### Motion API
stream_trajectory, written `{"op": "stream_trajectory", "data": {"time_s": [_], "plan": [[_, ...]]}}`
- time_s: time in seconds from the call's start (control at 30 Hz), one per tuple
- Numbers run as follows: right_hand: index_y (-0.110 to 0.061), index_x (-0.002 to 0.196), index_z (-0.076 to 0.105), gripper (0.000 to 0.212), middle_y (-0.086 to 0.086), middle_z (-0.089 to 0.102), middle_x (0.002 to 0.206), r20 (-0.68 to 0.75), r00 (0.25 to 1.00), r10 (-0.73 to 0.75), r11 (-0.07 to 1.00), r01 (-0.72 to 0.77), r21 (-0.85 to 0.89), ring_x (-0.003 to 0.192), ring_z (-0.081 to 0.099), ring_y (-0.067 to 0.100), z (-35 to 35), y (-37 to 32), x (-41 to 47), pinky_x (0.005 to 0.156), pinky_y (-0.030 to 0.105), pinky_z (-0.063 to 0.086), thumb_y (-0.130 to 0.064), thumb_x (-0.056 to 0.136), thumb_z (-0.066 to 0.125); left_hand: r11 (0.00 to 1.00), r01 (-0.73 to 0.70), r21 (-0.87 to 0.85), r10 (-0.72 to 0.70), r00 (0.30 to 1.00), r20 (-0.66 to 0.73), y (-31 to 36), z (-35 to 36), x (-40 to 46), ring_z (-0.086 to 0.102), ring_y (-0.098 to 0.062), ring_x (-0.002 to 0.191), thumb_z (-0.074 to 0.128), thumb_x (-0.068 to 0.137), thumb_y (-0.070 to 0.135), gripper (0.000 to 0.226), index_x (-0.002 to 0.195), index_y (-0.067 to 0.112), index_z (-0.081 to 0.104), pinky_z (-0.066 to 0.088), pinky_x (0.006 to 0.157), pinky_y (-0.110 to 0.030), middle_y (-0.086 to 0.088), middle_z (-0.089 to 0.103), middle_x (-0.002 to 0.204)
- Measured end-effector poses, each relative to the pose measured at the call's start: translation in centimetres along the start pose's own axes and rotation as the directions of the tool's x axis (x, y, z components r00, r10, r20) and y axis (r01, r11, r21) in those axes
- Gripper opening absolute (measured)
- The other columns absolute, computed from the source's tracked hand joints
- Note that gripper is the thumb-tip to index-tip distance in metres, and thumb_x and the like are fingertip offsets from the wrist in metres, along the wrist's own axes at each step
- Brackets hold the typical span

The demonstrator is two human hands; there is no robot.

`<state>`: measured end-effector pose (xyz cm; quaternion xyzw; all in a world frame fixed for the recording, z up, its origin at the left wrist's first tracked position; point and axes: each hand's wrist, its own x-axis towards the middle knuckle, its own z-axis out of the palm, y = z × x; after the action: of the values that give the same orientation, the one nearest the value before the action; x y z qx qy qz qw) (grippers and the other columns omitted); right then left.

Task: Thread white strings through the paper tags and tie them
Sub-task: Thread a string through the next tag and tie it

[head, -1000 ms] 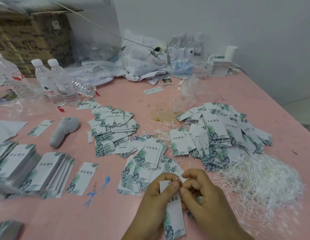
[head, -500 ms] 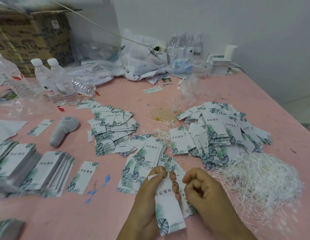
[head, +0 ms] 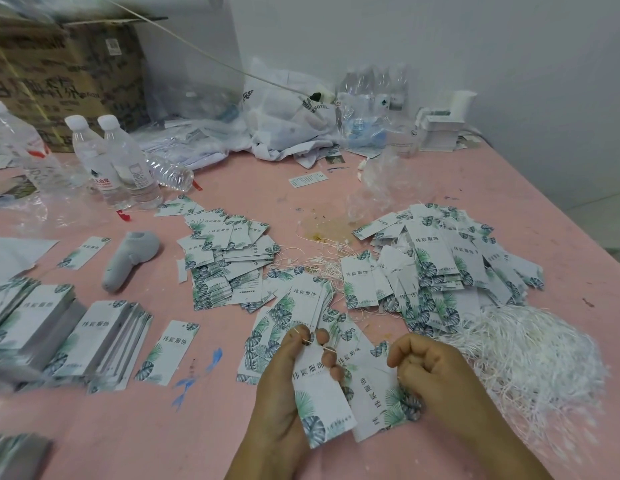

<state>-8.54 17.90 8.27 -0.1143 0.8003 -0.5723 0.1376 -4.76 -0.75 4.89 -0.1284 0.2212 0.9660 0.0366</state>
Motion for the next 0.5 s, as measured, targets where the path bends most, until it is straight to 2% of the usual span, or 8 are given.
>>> {"op": "stream_trajectory", "data": {"time_s": [0.1,0.2,0.3,0.37,0.43,0.5], "plan": [[-0.027,0.074,0.067,0.020,0.001,0.040,0.049,-0.024,1.000,0.013,0.999,-0.014,-0.039,0.048,0.033,0.015,-0.6,0.0,0.1,0.047,0.020,0.031,-0.015,0.070,0.051,0.996,-0.034,0.083,0.036,0.999,-0.026,-0.1,0.2,0.1,0.057,-0.024,0.051,0.075,0.079,0.023,0.011,0.075,0.017,0.067,0.050,0.051,-0.031,-0.010,0.063,0.074],[-0.026,0.070,0.065,0.020,-0.001,0.041,0.046,-0.049,0.998,0.028,0.995,-0.033,-0.098,0.046,0.036,0.015,-1.0,0.1,0.3,0.046,0.020,0.033,-0.010,0.075,0.054,0.990,-0.068,0.124,0.075,0.996,-0.057,-0.4,0.6,0.0,0.054,-0.025,0.052,0.067,0.084,0.022,0.011,0.075,0.017,0.064,0.050,0.050,-0.031,-0.011,0.063,0.076],[-0.024,0.066,0.063,0.033,-0.007,0.042,0.042,-0.063,0.997,0.046,0.986,-0.056,-0.160,0.039,0.035,0.010,-1.4,0.6,0.4,0.043,0.012,0.034,0.004,0.081,0.054,0.981,-0.079,0.177,0.092,0.994,-0.064,-0.5,0.8,-0.2,0.053,-0.025,0.050,0.062,0.088,0.022,0.018,0.072,0.015,0.065,0.049,0.048,-0.031,-0.013,0.061,0.073],[-0.027,0.067,0.062,0.034,-0.008,0.044,0.042,-0.069,0.995,0.065,0.974,-0.079,-0.214,0.038,0.036,0.006,-1.5,0.7,0.4,0.044,0.011,0.035,0.004,0.081,0.055,0.976,-0.087,0.199,0.103,0.992,-0.074,-0.5,0.8,-0.2,0.052,-0.025,0.051,0.061,0.090,0.021,0.014,0.079,0.012,0.060,0.049,0.048,-0.031,-0.015,0.059,0.073],[-0.031,0.069,0.061,0.031,-0.010,0.053,0.048,-0.131,0.990,0.060,0.954,-0.096,-0.283,0.042,0.042,0.002,-1.4,0.8,0.4,0.050,0.016,0.040,-0.002,0.080,0.059,0.966,-0.110,0.233,0.130,0.989,-0.074,-0.5,0.7,-0.2,0.050,-0.026,0.052,0.061,0.090,0.020,0.012,0.087,0.010,0.055,0.049,0.049,-0.032,-0.018,0.056,0.072],[-0.037,0.074,0.061,0.026,-0.018,0.063,0.071,-0.247,0.969,-0.007,0.936,-0.080,-0.342,0.061,0.056,-0.002,-1.1,0.7,0.3,0.060,0.023,0.046,-0.012,0.080,0.066,0.949,-0.122,0.291,0.146,0.987,-0.065,-0.7,0.5,-0.2,0.050,-0.026,0.054,0.059,0.093,0.021,0.014,0.086,0.009,0.057,0.047,0.052,-0.033,-0.019,0.055,0.071]]}}
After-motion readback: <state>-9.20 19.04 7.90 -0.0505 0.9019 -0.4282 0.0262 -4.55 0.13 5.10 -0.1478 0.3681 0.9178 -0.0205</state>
